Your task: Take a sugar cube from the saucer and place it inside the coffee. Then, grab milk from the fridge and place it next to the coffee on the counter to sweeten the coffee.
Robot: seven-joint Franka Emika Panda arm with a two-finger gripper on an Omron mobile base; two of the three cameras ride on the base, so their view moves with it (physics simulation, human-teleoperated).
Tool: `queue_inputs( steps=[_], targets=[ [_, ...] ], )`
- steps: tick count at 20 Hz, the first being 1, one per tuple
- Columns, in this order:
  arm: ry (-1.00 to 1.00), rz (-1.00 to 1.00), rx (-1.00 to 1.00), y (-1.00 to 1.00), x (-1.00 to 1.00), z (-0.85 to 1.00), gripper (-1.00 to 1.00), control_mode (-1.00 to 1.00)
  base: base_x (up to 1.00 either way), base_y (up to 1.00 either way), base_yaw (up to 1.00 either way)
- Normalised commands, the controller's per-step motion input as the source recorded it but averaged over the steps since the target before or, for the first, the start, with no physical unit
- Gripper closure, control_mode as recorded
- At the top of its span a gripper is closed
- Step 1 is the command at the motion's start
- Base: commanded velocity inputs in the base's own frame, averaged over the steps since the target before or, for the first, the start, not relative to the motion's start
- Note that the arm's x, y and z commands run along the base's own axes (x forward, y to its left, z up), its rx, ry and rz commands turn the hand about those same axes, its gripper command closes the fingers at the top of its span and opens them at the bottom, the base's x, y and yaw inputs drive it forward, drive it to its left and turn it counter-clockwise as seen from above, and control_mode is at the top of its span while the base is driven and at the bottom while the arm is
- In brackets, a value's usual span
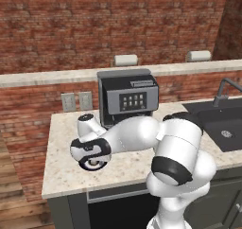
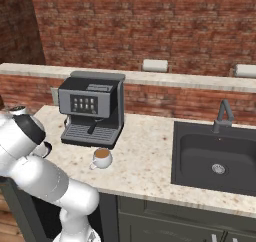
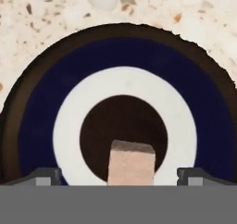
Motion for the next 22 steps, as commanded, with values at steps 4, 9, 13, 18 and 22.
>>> queue_inputs(
  steps=[4, 9, 13, 18, 22],
  targets=[
    [0.00, -0.01, 0.00, 0.00, 0.16, -0.18, 1.00, -1.00, 0.00, 0.00, 0.00],
    [0.00, -0.02, 0.00, 0.00, 0.25, -0.11, 1.00, -1.00, 0.00, 0.00, 0.00],
    [0.00, 0.00, 0.00, -0.01, 0.03, 0.00, 1.00, -1.00, 0.00, 0.00, 0.00],
    [-0.09, 0.00, 0.07, -0.31, -0.21, 0.26, 1.00, -1.00, 0.00, 0.00, 0.00],
    [-0.19, 0.00, 0.08, -0.61, -0.39, 0.60, 1.00, -1.00, 0.00, 0.00, 0.00]
  ],
)
